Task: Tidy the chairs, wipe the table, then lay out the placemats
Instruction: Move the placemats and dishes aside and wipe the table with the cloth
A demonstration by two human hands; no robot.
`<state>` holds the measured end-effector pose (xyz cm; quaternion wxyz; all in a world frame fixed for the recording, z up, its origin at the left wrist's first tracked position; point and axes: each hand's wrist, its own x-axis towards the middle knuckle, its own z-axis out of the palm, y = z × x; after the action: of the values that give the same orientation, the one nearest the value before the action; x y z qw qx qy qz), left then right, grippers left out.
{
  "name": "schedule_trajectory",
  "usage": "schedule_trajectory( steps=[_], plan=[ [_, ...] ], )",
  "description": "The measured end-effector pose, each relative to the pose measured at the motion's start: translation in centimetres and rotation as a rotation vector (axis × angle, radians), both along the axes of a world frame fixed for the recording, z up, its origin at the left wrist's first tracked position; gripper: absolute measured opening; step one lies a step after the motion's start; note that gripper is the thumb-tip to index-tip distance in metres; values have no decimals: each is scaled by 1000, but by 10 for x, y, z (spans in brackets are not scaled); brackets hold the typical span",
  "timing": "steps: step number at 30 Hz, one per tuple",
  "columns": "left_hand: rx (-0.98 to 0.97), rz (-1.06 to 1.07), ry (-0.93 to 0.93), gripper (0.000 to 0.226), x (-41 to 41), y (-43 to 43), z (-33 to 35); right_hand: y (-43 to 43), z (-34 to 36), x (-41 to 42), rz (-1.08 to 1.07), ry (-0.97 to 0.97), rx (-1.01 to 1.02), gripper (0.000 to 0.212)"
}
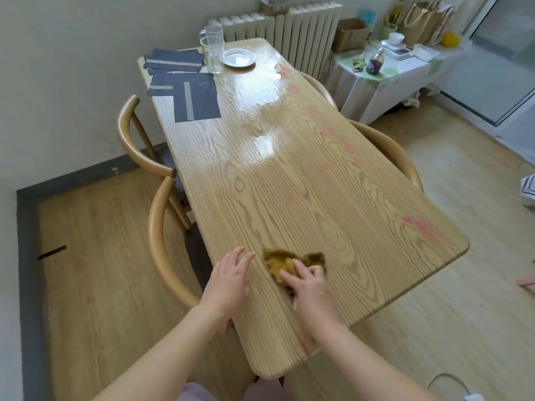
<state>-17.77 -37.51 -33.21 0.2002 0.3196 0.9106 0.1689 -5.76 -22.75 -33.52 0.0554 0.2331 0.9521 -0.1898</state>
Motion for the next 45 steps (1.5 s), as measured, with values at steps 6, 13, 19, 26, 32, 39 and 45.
schedule_trajectory(
  steps=[6,13,19,26,32,39,45],
  plan=[
    [13,4,-11,60,10,-3,5,-21,-3,38,379,62,23,63],
    [0,-86,-7,62,15,-9,20,27,5,45,-94,-33,20,55],
    [8,-85,-27,61,21,-18,25,-15,9,51,-76,-39,-33,52],
    [25,-117,-33,60,32,-25,30,-77,6,65,240,-79,-52,56],
    [59,-179,-28,61,41,-16,37,-34,16,76,150,-151,42,64],
    [16,-156,-4,62,35,-10,44,15,21,72,-96,-176,10,65],
    [47,-123,-11,61,36,44,56,36,23,57,196,-196,-22,66]
  ],
)
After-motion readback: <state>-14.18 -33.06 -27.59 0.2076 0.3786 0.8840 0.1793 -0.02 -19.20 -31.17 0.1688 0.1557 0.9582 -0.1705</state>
